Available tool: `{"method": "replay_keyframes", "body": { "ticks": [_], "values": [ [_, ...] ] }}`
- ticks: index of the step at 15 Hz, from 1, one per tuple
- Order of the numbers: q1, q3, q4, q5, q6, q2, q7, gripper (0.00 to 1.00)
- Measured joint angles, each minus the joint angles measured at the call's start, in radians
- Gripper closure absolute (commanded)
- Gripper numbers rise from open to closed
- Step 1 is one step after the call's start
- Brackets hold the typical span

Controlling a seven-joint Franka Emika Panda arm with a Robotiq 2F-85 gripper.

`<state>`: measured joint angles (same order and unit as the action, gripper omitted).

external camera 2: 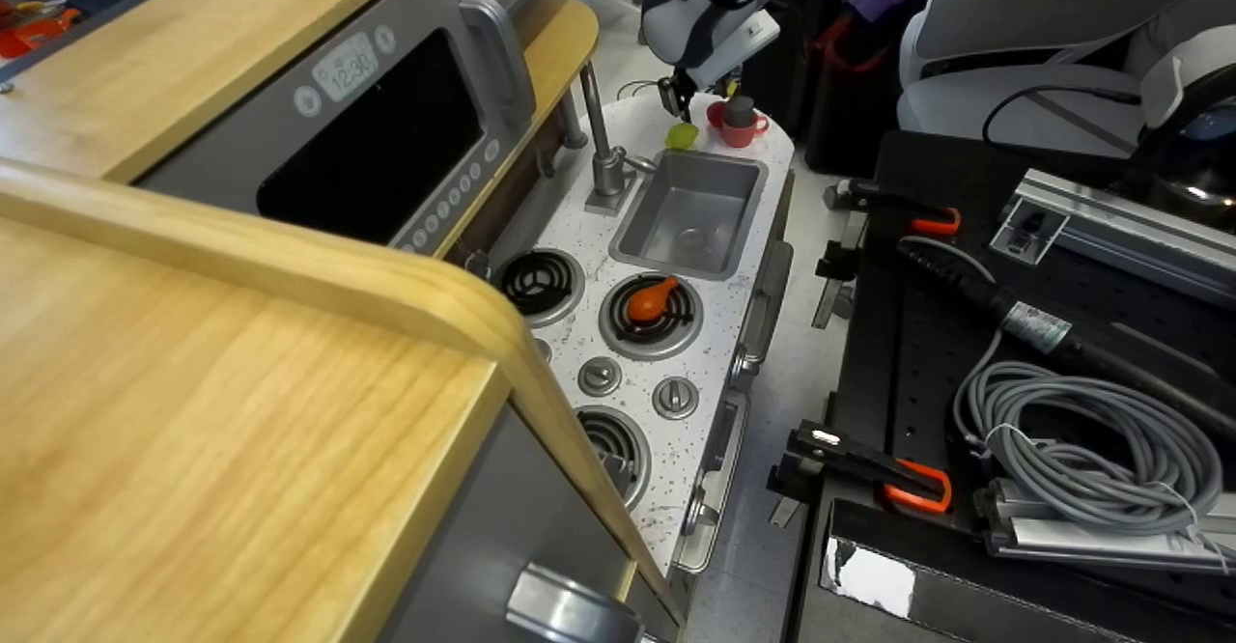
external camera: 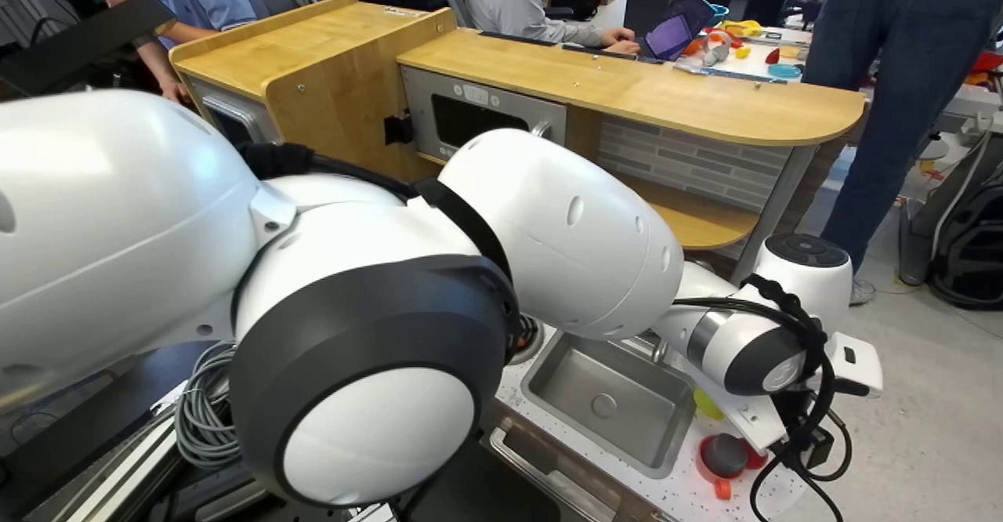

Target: Move the red object from inside the sink and place it outside of the sink at the right

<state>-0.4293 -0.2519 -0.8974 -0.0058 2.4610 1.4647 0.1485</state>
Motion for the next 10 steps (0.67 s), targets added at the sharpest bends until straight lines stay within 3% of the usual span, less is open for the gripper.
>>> {"method": "replay_keyframes", "body": {
  "ticks": [6,10],
  "values": [
    [0.0,0.0,0.019,0.0,0.0,-0.01,-0.009,0.0],
    [0.001,0.001,-0.036,-0.001,0.005,-0.071,-0.056,0.0]
  ]
}}
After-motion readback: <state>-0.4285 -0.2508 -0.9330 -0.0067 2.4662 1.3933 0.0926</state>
